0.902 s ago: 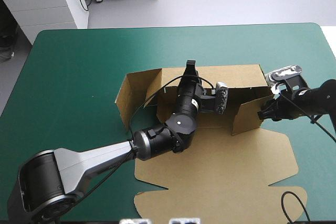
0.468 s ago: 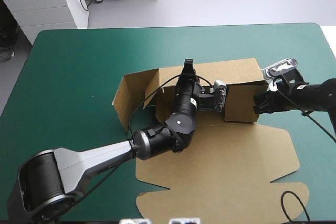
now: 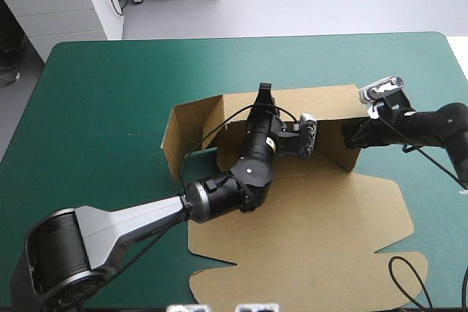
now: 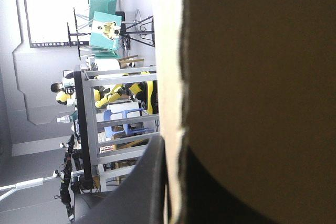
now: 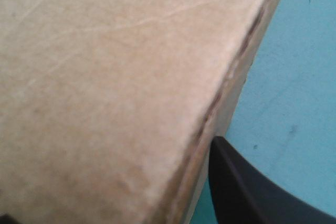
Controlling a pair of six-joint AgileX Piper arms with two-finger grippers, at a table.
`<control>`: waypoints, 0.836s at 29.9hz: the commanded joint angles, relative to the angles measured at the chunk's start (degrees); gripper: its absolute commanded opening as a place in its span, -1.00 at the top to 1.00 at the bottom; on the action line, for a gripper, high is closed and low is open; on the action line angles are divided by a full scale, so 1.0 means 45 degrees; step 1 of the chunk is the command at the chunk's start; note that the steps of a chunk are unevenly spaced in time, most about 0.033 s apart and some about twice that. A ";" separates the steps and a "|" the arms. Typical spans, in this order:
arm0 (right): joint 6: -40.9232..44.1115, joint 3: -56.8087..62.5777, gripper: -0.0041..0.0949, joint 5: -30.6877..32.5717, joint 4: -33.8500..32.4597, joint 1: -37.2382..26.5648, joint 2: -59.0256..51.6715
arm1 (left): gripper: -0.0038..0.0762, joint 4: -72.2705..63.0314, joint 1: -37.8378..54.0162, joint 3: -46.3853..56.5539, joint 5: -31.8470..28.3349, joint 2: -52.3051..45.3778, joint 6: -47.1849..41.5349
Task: Fold the box
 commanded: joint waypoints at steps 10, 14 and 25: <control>0.0125 -0.0367 0.91 -0.0636 0.0850 -0.0027 -0.0012 | 0.92 0.0727 -0.0108 -0.0319 -0.0089 -0.0699 -0.0034; 0.0507 -0.0367 0.92 -0.0458 0.0850 -0.0027 -0.0012 | 0.92 0.0727 -0.0108 -0.0319 -0.0112 -0.0699 0.0014; 0.1774 -0.0367 0.92 -0.0552 0.0627 -0.0027 -0.0012 | 0.30 0.0727 -0.0131 -0.0319 -0.0579 -0.0699 -0.0197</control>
